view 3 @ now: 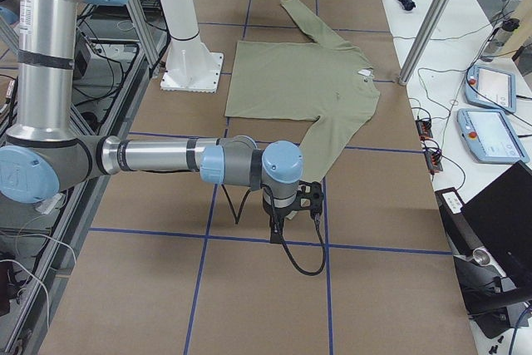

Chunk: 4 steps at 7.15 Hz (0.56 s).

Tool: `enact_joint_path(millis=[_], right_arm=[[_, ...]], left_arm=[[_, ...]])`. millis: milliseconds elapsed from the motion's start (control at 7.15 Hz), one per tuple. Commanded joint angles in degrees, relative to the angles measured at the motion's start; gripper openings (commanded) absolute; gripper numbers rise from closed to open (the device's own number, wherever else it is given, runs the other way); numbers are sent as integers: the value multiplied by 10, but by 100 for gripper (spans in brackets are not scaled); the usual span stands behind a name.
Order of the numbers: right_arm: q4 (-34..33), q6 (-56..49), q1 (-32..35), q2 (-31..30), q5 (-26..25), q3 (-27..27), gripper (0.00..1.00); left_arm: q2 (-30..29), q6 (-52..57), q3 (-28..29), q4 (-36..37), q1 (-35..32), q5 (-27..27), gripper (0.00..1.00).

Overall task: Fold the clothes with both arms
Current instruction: 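Lower the right gripper onto the cuff of the sleeve nearest it and grasp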

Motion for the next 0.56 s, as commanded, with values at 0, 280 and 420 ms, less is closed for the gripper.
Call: enact_joint_path(millis=[0, 280, 420], right_arm=[[0, 3, 0, 5, 2, 2, 100], [0, 25, -12, 31, 3, 2, 100], [1, 26, -38, 44, 2, 1, 100]], left_arm=[[0, 1, -1, 0, 0, 0, 100], [-10, 2, -12, -3, 1, 5, 100], [-30, 0, -25, -4, 5, 1, 100]])
